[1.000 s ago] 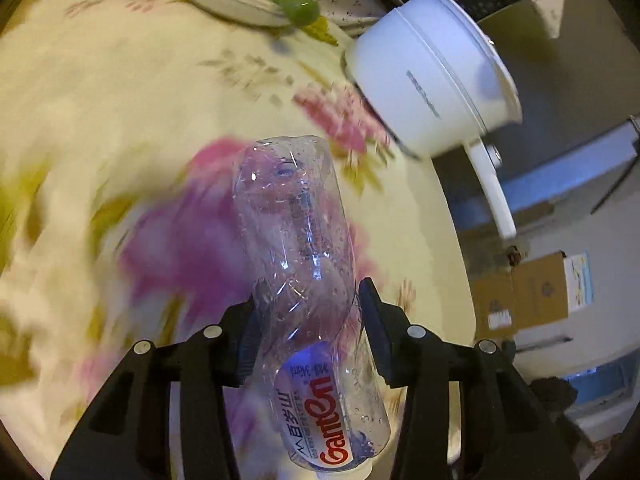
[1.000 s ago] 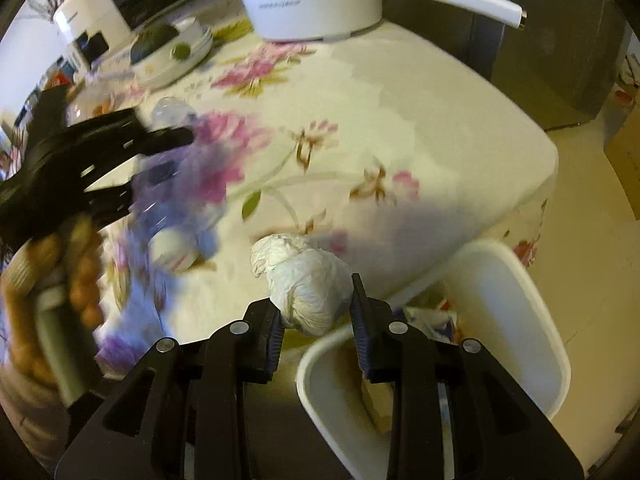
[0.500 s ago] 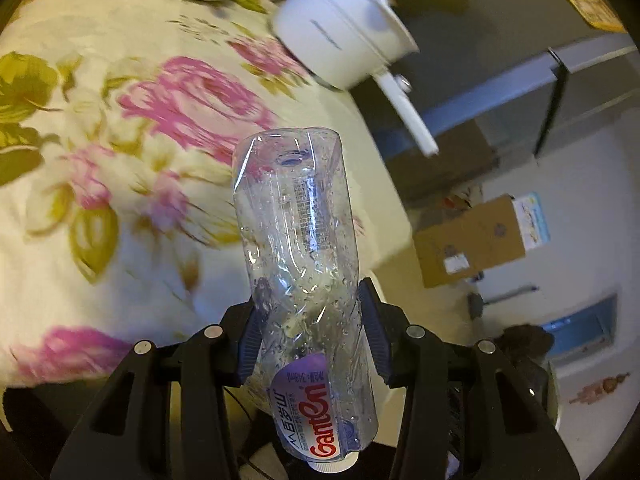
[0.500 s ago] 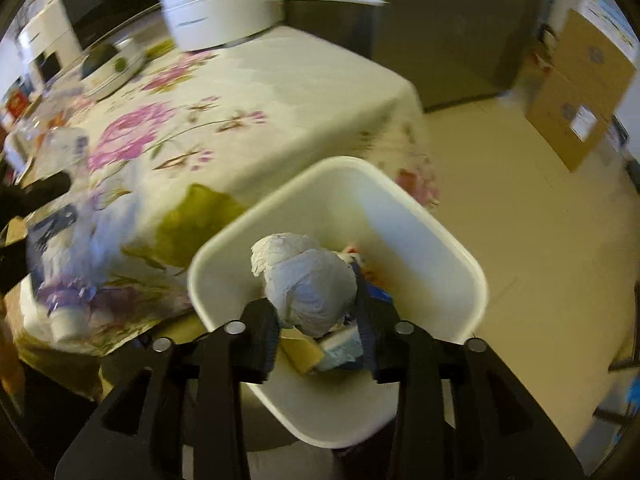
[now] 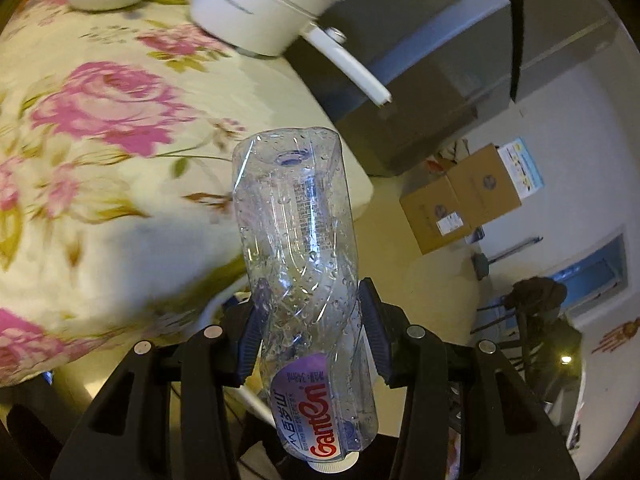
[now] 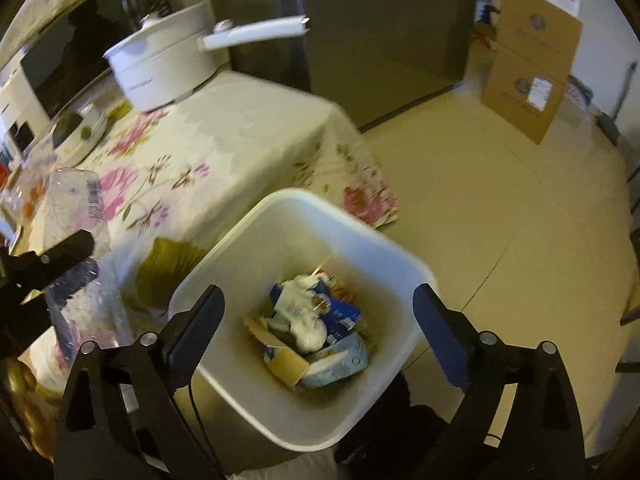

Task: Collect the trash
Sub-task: 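Drop the tissue into the bin with the right gripper while the left drops the bottle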

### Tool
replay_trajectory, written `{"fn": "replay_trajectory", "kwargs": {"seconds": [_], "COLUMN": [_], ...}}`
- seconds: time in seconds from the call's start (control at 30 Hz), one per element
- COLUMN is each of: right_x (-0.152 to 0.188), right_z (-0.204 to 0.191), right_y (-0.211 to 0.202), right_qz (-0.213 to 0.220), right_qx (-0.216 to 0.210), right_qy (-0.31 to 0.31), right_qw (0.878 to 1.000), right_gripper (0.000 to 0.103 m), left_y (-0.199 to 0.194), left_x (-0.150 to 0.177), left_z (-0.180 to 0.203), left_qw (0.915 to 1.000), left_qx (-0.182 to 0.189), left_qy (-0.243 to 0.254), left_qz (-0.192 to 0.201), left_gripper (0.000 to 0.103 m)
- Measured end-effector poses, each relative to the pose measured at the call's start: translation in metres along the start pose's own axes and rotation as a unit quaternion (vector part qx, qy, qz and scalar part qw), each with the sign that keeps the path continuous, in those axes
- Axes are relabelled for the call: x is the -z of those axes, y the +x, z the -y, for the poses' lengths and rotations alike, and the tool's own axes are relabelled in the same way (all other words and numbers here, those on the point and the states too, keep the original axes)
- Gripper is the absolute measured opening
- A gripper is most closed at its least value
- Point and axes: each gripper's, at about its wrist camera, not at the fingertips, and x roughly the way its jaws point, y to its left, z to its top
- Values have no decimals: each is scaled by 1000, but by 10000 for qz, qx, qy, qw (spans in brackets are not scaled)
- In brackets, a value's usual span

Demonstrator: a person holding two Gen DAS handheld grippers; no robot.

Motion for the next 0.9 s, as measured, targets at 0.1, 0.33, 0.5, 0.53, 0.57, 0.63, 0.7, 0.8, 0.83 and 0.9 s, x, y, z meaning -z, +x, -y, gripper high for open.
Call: {"fn": "replay_trajectory", "kwargs": {"seconds": [0.1,0.33,0.5,0.53,0.57,0.63,0.7,0.8,0.83,0.9], "right_x": [-6,-13,-13,-12,-11,-10,-9,-7,-7,-6], "right_z": [17,41,26,20,16,5,-5,-23,-29,-41], "right_y": [-7,-16,-19,-19,-20,-21,-22,-22,-22,-21], "right_qz": [232,484,637,670,702,753,780,818,815,775], "right_qx": [130,315,425,447,457,421,324,125,80,42], "right_qy": [420,888,571,479,396,251,160,-37,-87,-182], "right_qw": [9988,9944,9954,9956,9957,9960,9963,9966,9966,9968], "right_gripper": [94,94,94,94,94,94,96,96,96,96], "left_y": [22,60,34,22,12,-9,-30,-60,-68,-77], "left_x": [4,22,20,20,20,24,28,32,31,26], "left_z": [16,28,24,24,25,29,30,29,28,24], "left_qw": [9998,9978,9953,9926,9891,9761,9584,9309,9255,9144], "left_qx": [-29,-95,-557,-766,-963,-1442,-1869,-2279,-2330,-2543], "left_qy": [188,403,778,939,1092,1461,1771,2077,2128,2161], "left_qz": [-24,-519,-156,42,225,711,1231,1956,2095,2293], "left_gripper": [46,64,74,75,78,84,94,96,96,96]}}
